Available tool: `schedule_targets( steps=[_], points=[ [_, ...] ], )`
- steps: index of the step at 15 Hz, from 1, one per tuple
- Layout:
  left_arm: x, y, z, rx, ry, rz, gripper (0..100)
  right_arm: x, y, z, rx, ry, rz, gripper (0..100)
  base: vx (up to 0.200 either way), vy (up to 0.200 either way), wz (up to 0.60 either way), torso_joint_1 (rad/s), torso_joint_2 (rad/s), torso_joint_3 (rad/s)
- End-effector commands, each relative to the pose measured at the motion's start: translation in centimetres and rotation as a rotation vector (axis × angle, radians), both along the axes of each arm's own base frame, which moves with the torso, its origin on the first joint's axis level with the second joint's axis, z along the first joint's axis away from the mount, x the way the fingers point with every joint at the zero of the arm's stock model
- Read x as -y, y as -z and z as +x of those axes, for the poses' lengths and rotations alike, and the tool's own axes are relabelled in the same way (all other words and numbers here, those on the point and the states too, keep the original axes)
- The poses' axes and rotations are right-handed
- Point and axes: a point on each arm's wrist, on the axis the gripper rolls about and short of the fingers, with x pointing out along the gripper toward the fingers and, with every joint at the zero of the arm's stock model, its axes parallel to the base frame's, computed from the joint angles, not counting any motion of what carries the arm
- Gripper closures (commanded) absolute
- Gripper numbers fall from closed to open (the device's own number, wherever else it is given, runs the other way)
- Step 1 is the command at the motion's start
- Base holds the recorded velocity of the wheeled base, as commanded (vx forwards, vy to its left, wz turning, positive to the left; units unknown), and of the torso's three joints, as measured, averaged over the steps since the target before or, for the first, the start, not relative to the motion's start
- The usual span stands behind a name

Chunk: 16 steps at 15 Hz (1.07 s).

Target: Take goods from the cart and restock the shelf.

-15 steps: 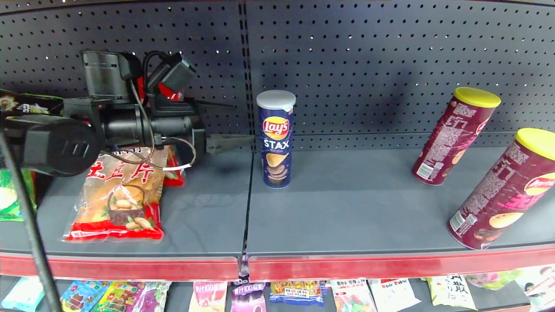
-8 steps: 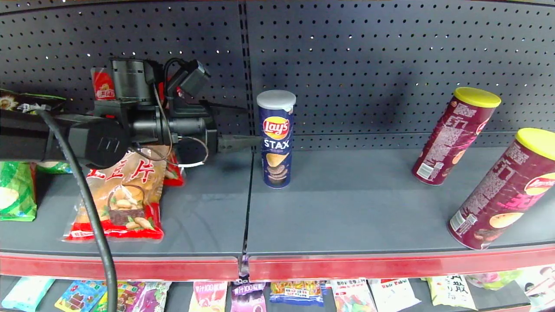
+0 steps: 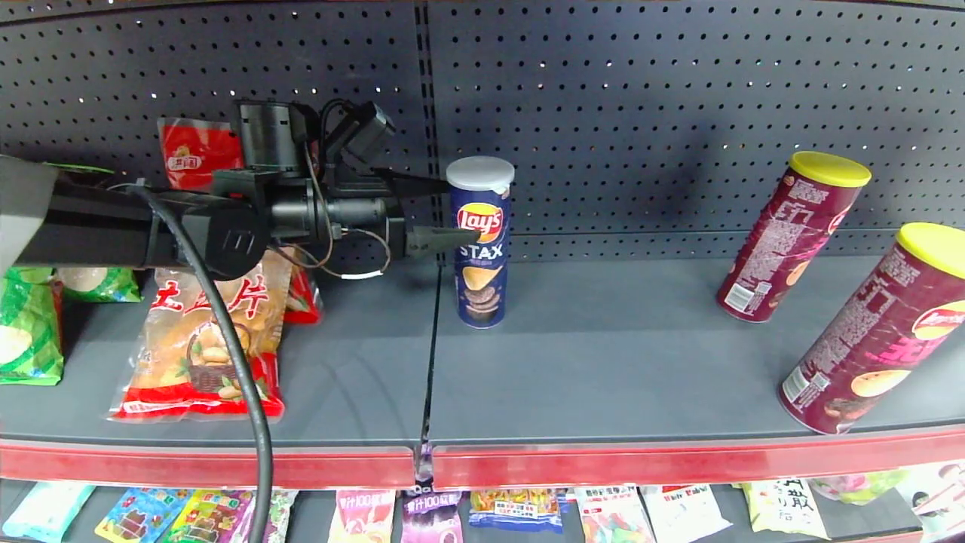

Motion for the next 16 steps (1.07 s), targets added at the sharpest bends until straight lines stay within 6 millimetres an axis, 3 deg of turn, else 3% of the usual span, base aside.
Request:
schedule_targets(
  steps=[1,15,16],
  points=[
    [0.8,0.5,0.6,-0.001,0.013,0.0,0,0.0,0.0,0.1,-0.004,-0.001,-0.001,100,0.0,0.0,0.0,0.0,0.0,0.0],
    [3.2,1.4,1.3,-0.031,0.074,-0.009,0,0.0,0.1,0.0,-0.006,0.005,-0.001,100,0.0,0.0,0.0,0.0,0.0,0.0],
    [3.3,1.4,1.2,-0.036,0.077,-0.009,100,0.0,0.1,0.0,-0.006,0.005,-0.001,100,0.0,0.0,0.0,0.0,0.0,0.0]
  ],
)
